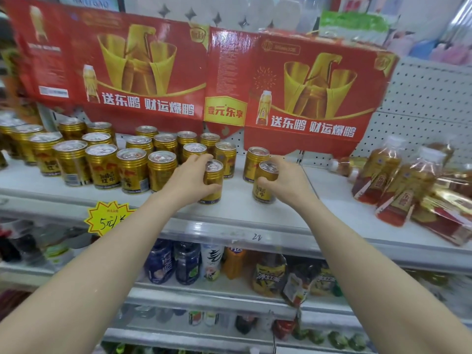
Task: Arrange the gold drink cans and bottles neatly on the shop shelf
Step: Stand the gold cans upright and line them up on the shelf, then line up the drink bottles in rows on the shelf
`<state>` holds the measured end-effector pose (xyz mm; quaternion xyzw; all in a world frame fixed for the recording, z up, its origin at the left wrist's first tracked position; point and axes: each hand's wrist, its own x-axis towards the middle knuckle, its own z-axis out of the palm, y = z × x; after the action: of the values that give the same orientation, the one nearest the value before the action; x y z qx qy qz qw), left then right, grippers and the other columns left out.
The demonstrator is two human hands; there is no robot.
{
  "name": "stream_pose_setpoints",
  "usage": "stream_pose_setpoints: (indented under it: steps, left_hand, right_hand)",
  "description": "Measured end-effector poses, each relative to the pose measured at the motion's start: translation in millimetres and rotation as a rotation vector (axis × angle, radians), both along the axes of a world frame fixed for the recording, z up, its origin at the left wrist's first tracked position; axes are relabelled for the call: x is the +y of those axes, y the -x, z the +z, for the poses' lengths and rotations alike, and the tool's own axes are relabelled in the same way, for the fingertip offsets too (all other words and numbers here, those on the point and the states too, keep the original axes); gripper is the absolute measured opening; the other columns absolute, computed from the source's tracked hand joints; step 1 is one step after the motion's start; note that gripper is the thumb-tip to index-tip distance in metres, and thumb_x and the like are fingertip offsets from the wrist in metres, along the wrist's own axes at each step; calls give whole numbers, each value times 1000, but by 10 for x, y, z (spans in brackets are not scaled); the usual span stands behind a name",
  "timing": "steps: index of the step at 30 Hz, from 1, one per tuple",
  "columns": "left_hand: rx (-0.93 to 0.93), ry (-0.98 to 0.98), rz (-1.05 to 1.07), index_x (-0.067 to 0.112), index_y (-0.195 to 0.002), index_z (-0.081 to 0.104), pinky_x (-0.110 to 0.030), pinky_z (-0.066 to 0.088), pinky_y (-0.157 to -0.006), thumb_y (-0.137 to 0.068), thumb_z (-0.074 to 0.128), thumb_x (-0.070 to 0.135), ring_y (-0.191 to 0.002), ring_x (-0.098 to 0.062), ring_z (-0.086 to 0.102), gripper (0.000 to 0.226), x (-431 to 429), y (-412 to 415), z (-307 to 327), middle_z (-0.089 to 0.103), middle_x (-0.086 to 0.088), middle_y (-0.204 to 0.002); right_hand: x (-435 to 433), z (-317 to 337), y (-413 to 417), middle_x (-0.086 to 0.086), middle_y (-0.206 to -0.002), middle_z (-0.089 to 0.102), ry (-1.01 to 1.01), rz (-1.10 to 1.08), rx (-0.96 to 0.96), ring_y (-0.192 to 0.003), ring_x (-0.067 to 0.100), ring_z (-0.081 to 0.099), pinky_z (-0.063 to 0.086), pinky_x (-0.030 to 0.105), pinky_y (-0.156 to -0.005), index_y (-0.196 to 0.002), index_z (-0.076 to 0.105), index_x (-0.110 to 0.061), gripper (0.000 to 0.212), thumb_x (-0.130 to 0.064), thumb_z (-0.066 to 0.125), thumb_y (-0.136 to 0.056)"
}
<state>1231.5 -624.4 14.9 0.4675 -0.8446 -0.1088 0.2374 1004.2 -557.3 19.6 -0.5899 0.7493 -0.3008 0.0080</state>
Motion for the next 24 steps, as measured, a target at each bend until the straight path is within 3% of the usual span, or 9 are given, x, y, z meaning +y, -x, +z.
stream_pose_setpoints:
  steps: [8,16,24]
  left_hand:
    - [-100,-23,5,20,-150,29,-43,43,-103,-83,73,44,-132,-28,45,84,-7,18,70,38,-6,-151]
    - [-263,101,4,14,-143,43,-38,48,-92,-86,69,45,-121,-27,51,70,107,126,268,47,-8,-139]
    - [-171,235,-180,18,-144,44,-43,43,-101,-89,66,45,-127,-28,46,65,401,811,510,47,-8,-142]
  right_hand:
    - [9,-33,41,7,-130,51,-65,23,86,-122,29,45,42,44,-101,-141,45,-25,61,-46,59,-86]
    - [376,245,324,8,-141,46,-125,-11,452,-125,29,46,40,40,-101,-147,41,-18,60,-50,50,-97]
    - [1022,572,926,7,-139,51,-35,-136,617,-124,29,48,41,43,-102,-148,40,-17,62,-52,48,-98]
